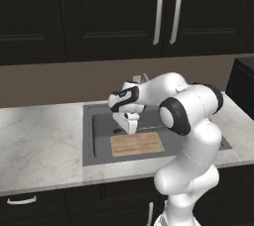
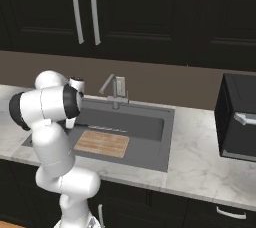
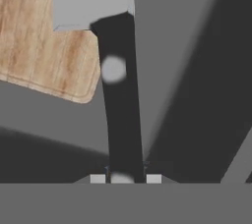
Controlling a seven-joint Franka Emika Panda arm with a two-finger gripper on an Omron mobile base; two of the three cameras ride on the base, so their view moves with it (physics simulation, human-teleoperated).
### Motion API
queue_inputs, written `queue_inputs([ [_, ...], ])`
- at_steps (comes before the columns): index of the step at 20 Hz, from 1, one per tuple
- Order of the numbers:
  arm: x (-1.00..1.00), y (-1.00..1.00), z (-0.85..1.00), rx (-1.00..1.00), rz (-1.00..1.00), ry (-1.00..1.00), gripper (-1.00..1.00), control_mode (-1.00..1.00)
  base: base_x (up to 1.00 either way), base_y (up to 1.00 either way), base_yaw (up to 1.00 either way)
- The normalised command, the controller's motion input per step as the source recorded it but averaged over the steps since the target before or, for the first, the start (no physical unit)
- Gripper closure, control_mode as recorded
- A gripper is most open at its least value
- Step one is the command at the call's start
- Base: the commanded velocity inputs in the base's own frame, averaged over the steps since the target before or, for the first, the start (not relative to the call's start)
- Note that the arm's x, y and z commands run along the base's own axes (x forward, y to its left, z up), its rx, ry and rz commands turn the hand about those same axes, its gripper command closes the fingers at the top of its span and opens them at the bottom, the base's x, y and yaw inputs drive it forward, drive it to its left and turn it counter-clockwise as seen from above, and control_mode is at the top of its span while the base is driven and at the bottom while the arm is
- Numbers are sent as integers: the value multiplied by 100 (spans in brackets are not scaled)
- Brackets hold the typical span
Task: Move the cutting board and knife to the sink. Then move spray from the cabinet to the counter.
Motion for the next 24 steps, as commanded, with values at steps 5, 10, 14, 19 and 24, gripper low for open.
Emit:
queue_inputs([
  [5,34,0,-37,-2,-13,0,100,-100,0,0,0],
  [10,31,1,-37,-5,-11,-1,100,-100,0,0,0],
  [14,44,4,-33,-7,-11,0,100,-100,0,0,0],
  [19,48,7,-32,-10,-9,0,100,-100,0,0,0],
  [24,44,6,-33,-9,-6,0,100,-100,0,0,0],
])
